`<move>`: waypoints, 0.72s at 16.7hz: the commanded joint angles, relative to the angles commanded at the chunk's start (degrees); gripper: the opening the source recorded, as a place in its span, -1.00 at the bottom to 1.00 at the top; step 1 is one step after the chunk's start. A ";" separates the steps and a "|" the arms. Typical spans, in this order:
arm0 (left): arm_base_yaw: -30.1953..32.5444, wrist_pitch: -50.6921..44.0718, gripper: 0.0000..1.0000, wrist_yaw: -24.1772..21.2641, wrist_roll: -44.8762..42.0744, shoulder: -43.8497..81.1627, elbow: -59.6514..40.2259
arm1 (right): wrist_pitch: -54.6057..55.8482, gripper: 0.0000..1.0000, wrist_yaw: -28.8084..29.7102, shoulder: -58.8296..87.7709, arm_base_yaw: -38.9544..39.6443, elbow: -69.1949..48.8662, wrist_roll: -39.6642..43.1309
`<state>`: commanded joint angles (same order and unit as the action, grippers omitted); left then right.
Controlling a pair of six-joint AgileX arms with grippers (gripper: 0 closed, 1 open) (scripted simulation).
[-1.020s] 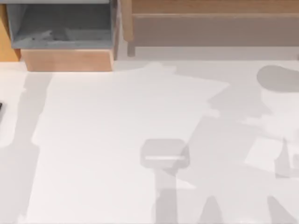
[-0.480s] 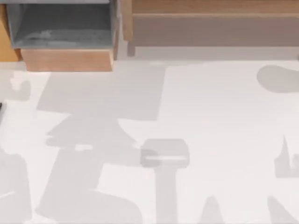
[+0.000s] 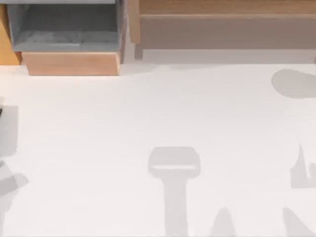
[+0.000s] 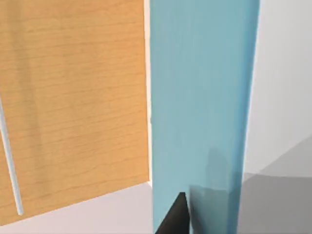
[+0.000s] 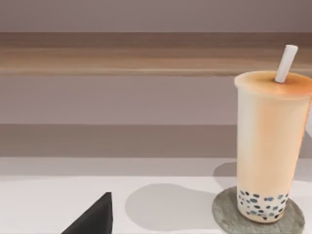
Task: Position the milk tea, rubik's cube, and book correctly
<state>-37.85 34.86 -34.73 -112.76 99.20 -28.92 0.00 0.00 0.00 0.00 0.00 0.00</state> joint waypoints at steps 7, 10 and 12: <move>-0.59 -0.17 -1.00 -0.08 -1.33 0.76 0.12 | 0.00 1.00 0.00 0.00 0.00 0.00 0.00; -0.30 0.28 -1.00 0.36 -0.91 2.19 0.05 | 0.00 1.00 0.00 0.00 0.00 0.00 0.00; -0.26 0.34 -1.00 0.42 -0.85 2.39 0.04 | 0.00 1.00 0.00 0.00 0.00 0.00 0.00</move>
<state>-38.11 35.20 -34.31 -113.61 101.58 -28.87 0.00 0.00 0.00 0.00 0.00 0.00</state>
